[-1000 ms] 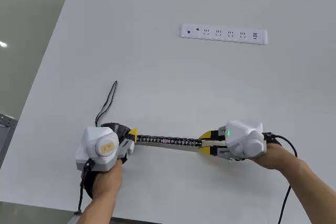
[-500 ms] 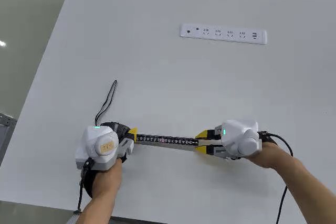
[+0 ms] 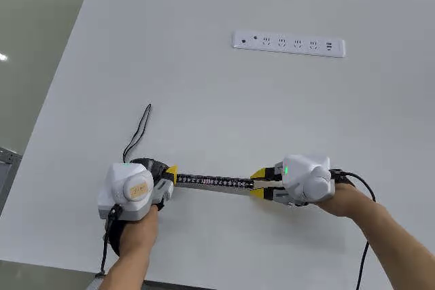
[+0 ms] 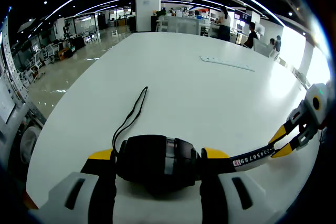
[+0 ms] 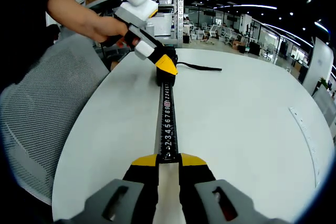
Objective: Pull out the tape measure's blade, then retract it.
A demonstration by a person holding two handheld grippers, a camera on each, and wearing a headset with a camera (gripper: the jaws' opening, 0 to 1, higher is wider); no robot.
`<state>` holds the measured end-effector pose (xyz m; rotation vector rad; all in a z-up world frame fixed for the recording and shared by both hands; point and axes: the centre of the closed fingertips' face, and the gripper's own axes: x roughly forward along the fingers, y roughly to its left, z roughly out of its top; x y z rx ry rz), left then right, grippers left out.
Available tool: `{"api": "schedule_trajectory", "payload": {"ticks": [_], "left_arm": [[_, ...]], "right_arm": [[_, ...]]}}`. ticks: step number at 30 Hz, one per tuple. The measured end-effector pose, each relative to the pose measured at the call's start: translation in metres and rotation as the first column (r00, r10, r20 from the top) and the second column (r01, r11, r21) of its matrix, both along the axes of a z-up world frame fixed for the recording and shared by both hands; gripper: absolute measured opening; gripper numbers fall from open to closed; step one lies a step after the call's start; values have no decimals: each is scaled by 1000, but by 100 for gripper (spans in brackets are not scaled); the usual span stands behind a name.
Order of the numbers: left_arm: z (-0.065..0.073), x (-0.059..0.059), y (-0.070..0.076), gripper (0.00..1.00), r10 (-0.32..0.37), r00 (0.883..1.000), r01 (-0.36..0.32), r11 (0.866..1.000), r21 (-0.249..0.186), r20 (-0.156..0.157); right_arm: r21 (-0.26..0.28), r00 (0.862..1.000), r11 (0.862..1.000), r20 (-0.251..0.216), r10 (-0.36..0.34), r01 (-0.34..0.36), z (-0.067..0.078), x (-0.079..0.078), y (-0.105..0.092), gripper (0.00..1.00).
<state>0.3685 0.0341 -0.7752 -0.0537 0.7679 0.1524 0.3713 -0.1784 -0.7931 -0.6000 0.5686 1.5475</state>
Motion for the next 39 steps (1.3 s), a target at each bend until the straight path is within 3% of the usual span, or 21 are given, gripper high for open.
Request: {"api": "schedule_trajectory", "payload": {"ticks": [14,28,39], "left_arm": [[0,-1,1,62,-5,1000,5,1000,6,-6],[-2,-2,-1,63,-28,999,30,998,49,-24],[-2,-1,-1,63,-25,999,26,999,47,-25]], "right_arm": [[0,1000,1000,-3,3,-3,2,-2,8,12],[4,1000,1000,-7,2,-2,6,-4,13,12],[8,1000,1000,-9,1,-1,5,-3,18,12]]}}
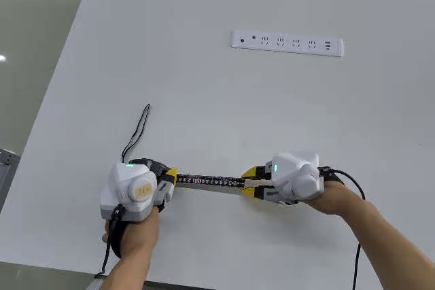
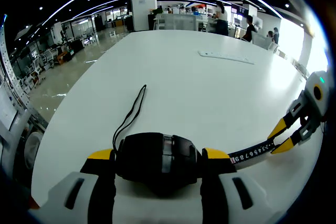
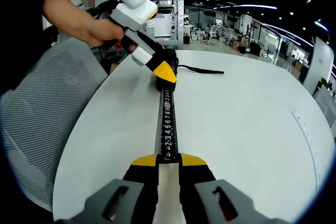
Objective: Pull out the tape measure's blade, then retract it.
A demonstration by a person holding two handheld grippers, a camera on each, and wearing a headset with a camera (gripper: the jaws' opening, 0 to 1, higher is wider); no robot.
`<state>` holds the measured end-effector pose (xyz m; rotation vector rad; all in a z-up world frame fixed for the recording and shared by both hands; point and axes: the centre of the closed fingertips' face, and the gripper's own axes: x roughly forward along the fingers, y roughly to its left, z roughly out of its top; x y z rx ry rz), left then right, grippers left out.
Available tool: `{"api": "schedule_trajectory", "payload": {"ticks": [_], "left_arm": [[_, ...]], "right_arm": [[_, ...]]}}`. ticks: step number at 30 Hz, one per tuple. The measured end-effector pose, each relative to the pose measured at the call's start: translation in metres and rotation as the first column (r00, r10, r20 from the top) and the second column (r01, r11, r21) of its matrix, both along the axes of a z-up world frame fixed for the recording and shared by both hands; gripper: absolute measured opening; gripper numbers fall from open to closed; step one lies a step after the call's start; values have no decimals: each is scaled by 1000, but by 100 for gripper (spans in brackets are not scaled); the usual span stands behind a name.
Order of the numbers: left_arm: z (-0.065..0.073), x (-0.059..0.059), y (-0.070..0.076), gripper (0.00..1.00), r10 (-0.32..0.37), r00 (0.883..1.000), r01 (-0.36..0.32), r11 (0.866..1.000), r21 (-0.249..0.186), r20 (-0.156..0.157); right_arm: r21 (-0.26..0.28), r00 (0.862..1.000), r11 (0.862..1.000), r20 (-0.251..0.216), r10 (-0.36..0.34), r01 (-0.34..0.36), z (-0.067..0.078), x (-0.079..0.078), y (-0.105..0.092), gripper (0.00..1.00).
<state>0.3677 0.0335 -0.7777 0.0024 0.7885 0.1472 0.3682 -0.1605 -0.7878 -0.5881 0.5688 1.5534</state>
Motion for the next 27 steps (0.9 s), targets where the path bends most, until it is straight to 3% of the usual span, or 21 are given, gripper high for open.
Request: {"api": "schedule_trajectory", "payload": {"ticks": [27], "left_arm": [[-1,1,-1,63,-5,1000,5,1000,-5,-2]], "right_arm": [[6,1000,1000,-4,11,-11,-4,-1,14,12]]}}
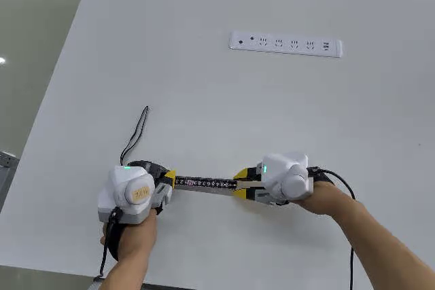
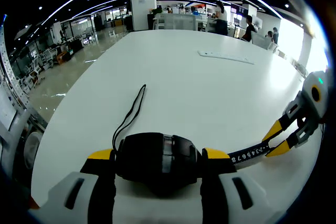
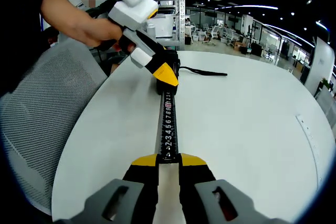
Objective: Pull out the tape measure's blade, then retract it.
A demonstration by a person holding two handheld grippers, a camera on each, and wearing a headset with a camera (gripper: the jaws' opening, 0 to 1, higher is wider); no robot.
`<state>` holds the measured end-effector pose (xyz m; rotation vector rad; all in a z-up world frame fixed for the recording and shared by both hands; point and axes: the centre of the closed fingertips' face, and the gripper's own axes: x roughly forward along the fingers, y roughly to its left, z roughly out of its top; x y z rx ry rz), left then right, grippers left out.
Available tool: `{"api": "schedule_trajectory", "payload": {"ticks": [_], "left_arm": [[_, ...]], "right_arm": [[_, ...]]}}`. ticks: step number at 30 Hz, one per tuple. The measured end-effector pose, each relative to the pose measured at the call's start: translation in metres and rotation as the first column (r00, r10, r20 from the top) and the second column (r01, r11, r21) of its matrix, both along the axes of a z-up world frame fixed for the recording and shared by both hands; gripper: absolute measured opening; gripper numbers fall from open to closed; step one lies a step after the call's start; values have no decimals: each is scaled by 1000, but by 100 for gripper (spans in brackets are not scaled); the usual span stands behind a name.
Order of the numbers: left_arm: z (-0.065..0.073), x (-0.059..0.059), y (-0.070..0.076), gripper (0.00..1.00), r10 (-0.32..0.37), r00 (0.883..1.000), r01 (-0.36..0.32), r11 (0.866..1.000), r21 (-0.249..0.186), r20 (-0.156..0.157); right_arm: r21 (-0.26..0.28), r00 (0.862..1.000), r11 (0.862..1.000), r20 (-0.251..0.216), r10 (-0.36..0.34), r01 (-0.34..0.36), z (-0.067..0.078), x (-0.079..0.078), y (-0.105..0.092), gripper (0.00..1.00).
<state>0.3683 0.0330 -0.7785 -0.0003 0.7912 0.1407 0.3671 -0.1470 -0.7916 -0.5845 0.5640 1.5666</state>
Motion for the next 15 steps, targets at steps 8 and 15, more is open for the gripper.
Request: {"api": "schedule_trajectory", "payload": {"ticks": [8,15], "left_arm": [[0,1,0,63,-1,1000,1,1000,2,1],[1,1,0,63,-1,1000,1,1000,2,1]], "right_arm": [[2,1000,1000,1,3,-3,2,0,5,12],[3,1000,1000,1,5,-5,3,-1,8,12]]}}
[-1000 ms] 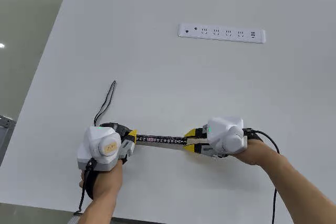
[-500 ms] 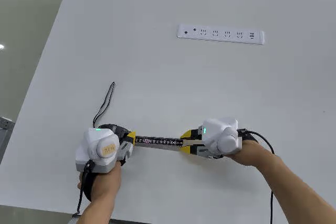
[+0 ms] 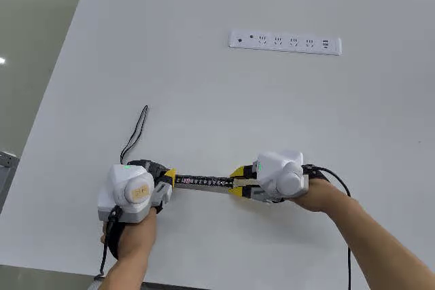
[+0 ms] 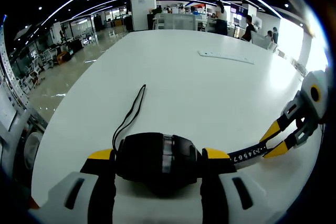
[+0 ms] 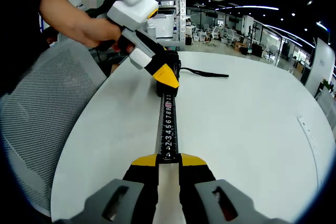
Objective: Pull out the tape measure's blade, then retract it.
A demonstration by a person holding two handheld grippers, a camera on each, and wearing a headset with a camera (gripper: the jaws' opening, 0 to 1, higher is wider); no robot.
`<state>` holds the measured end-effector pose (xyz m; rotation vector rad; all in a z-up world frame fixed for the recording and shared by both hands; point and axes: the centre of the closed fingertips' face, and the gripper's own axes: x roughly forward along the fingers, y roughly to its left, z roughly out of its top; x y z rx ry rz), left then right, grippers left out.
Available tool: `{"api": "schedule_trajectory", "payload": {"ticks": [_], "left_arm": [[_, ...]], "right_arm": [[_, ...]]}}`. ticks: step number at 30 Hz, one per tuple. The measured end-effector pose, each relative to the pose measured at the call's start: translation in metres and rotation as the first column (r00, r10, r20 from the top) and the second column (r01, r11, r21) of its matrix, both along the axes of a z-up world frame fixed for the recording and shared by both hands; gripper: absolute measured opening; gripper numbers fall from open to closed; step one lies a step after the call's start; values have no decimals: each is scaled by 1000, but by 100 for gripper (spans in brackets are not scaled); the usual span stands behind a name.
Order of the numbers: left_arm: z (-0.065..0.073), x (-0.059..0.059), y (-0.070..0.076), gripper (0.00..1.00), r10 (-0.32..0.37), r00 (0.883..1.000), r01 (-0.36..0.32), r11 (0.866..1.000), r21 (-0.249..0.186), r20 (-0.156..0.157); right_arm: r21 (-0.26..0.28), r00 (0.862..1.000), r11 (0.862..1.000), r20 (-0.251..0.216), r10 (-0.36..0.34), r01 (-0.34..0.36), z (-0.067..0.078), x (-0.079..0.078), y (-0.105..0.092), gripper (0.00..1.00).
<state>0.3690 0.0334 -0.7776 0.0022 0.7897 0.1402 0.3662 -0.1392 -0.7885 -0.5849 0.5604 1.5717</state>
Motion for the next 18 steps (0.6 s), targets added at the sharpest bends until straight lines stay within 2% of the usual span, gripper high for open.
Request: {"api": "schedule_trajectory", "payload": {"ticks": [18], "left_arm": [[-1,0,-1,63,-12,1000,12,1000,5,-3]], "right_arm": [[7,1000,1000,-1,8,-8,-5,1,10,12]]}}
